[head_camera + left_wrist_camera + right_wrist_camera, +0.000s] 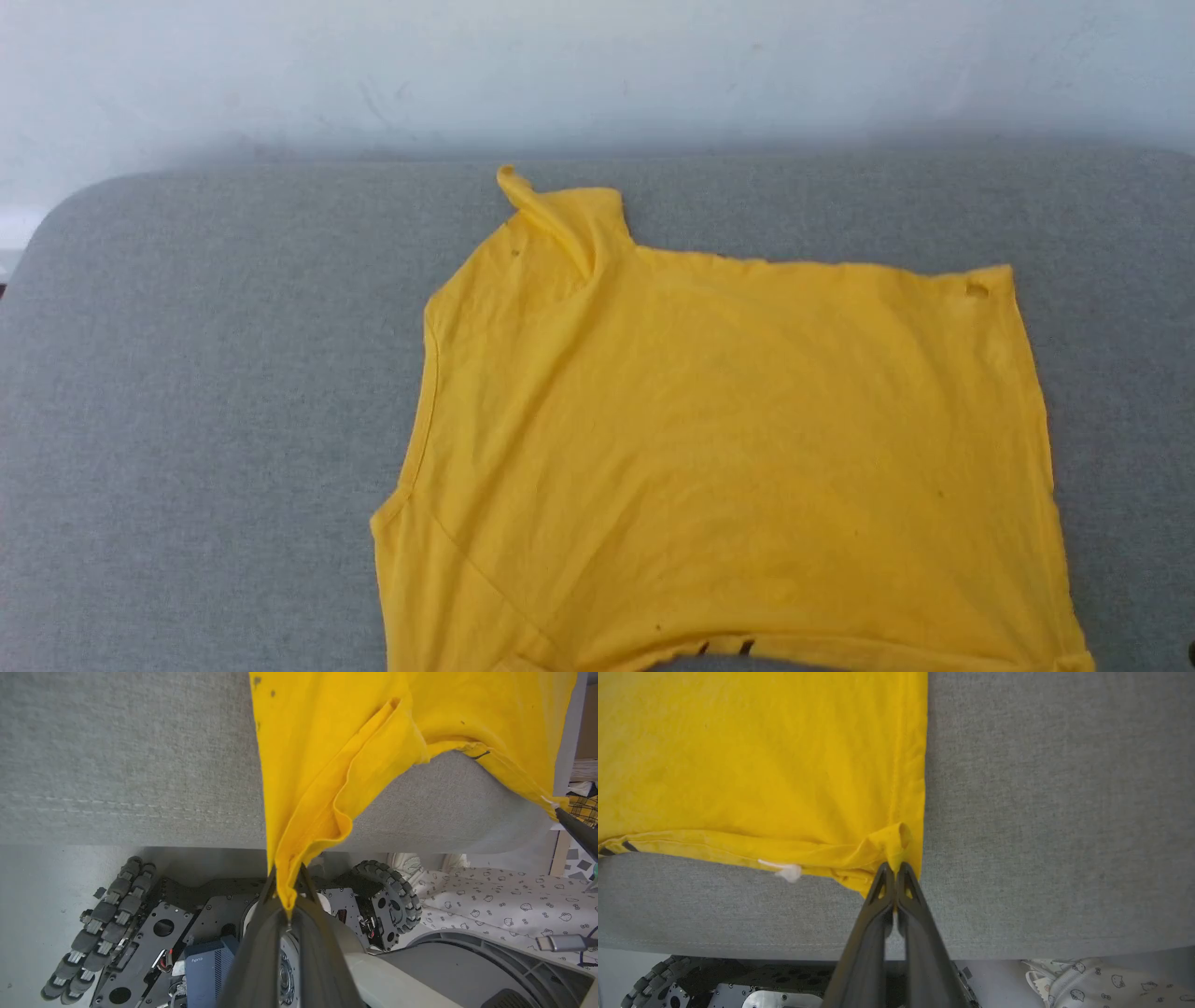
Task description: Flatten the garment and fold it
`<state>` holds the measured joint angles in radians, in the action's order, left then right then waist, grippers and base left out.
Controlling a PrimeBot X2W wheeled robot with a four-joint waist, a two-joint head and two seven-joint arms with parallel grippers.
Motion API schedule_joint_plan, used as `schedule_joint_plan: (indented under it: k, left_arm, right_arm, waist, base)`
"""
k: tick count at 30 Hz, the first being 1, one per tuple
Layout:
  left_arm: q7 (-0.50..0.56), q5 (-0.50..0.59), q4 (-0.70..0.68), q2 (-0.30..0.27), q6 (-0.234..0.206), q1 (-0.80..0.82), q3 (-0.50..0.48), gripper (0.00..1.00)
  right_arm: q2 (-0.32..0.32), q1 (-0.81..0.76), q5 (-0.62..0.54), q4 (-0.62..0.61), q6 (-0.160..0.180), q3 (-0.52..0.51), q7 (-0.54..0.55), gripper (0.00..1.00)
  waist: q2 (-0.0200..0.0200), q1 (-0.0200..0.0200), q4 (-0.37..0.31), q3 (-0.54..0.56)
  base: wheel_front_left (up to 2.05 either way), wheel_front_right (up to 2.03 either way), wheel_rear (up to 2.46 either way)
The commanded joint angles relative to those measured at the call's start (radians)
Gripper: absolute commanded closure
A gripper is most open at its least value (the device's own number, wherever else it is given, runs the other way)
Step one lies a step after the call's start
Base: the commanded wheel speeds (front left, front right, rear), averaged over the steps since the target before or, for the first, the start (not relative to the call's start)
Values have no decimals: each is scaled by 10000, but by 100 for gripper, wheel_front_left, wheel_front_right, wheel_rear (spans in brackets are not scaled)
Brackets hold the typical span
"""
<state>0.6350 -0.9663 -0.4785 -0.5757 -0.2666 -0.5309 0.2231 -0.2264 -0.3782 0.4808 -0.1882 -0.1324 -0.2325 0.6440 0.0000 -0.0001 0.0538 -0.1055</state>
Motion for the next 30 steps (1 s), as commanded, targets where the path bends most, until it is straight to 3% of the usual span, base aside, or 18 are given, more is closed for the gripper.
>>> schedule_joint_plan:
  k: [1,5,10,23,30]
  left_arm:
    - [45,-122,-113,-96,-74,-237,-77,100]
    - [-165,-310,-637,-136,-144,-736,-481,100]
    - [-983,66,-1048,-66,145,-334,-881,100]
    - [-2306,1743,-159,-92,1319,3662,-621,100]
    - [-3348,2140,1042,358,1803,5736,-635,100]
  right_arm:
    - [1,-187,94,-91,17,-44,86,100]
    - [14,-616,284,-423,17,-280,330,100]
    - [34,-522,272,-871,17,-555,174,100]
    - [-797,2129,-54,-1235,17,-395,-616,100]
    - [-1204,3616,-219,-648,17,-14,-875,100]
  waist:
    - [0,1,-17,157]
    - [0,1,11,284]
    - [0,1,50,347]
    - [0,1,-170,-641]
    - [0,1,-356,-1638]
  base:
    - [0,0,0]
    - [0,0,0]
    - [0,0,0]
    - [0,0,0]
    - [0,0,0]
